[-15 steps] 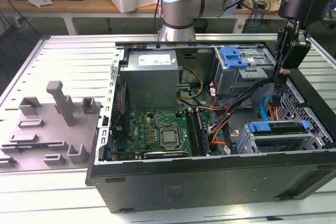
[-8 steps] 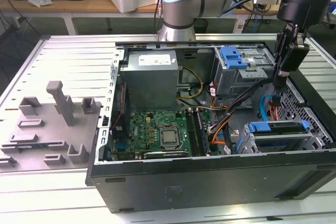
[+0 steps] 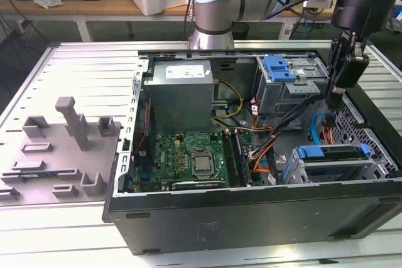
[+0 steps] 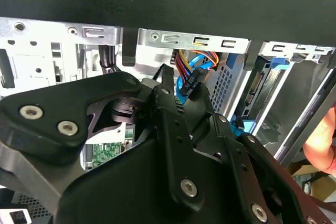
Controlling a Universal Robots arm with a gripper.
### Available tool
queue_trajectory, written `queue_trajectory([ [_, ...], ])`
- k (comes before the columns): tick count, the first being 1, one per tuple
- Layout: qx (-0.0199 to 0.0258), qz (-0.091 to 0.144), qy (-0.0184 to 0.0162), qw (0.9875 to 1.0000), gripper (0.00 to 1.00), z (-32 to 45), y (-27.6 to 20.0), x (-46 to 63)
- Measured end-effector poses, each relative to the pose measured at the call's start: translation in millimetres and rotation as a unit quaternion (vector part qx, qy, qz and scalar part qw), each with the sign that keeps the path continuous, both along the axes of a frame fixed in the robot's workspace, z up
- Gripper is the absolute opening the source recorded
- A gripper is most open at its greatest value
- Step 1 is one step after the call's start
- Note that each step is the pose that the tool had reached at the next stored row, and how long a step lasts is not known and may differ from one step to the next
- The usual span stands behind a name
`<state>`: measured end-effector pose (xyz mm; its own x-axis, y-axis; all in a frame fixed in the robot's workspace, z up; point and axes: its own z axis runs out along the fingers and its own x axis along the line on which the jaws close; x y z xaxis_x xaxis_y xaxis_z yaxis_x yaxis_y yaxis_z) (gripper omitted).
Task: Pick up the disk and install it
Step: 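Insert the first disk wire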
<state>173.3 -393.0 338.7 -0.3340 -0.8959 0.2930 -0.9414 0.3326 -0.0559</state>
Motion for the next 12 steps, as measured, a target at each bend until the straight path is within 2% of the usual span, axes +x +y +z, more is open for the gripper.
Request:
queue_trajectory([
  [12, -0.0006, 0.002, 0.0017, 1.0000, 0.35, -0.8, -2.1, 4.2],
])
